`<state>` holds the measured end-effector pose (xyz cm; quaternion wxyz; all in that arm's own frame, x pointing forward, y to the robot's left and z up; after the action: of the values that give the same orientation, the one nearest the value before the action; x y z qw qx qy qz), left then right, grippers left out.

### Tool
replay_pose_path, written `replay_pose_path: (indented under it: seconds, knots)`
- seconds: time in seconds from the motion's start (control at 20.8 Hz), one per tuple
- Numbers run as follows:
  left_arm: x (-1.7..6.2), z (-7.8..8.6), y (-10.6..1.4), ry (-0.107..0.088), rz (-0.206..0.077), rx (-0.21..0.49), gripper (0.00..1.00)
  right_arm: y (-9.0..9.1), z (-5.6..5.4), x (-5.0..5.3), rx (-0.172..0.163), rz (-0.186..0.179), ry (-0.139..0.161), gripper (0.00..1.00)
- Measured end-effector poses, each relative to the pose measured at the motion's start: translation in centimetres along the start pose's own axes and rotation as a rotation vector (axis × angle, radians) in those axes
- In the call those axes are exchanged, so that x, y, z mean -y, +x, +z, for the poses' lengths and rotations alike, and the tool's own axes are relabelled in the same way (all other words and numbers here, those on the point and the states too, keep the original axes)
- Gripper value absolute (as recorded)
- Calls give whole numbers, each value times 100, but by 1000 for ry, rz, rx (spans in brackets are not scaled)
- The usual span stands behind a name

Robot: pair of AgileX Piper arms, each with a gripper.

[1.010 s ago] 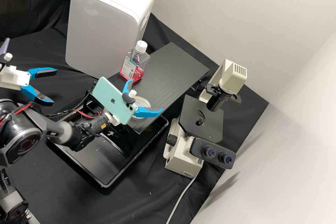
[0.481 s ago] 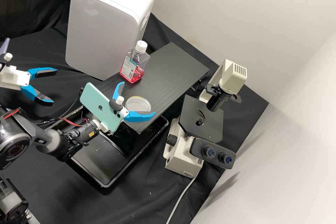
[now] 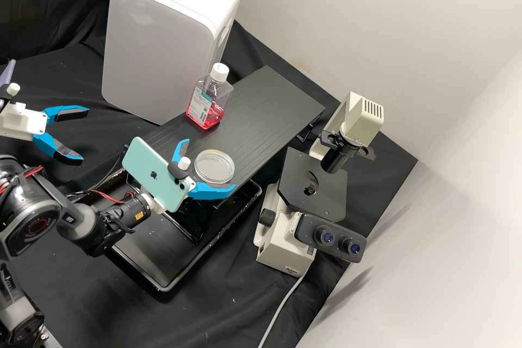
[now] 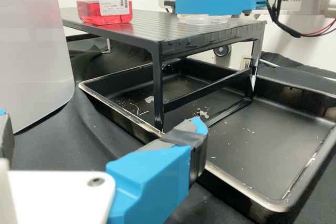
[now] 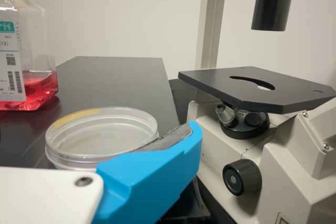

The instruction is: Remove the lid from the petri dish

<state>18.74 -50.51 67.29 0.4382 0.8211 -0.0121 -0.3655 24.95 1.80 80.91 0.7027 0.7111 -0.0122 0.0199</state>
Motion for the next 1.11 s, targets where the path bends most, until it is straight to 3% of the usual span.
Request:
replay_pose_path:
  seconds: [0.53, 1.11]
  knots:
    - [1, -2, 1, -1, 0, -2, 100, 20, 42, 124, 20, -35, -25, 100]
    - [1, -2, 1, -1, 0, -2, 100, 128, 41, 11, 14, 22, -23, 100]
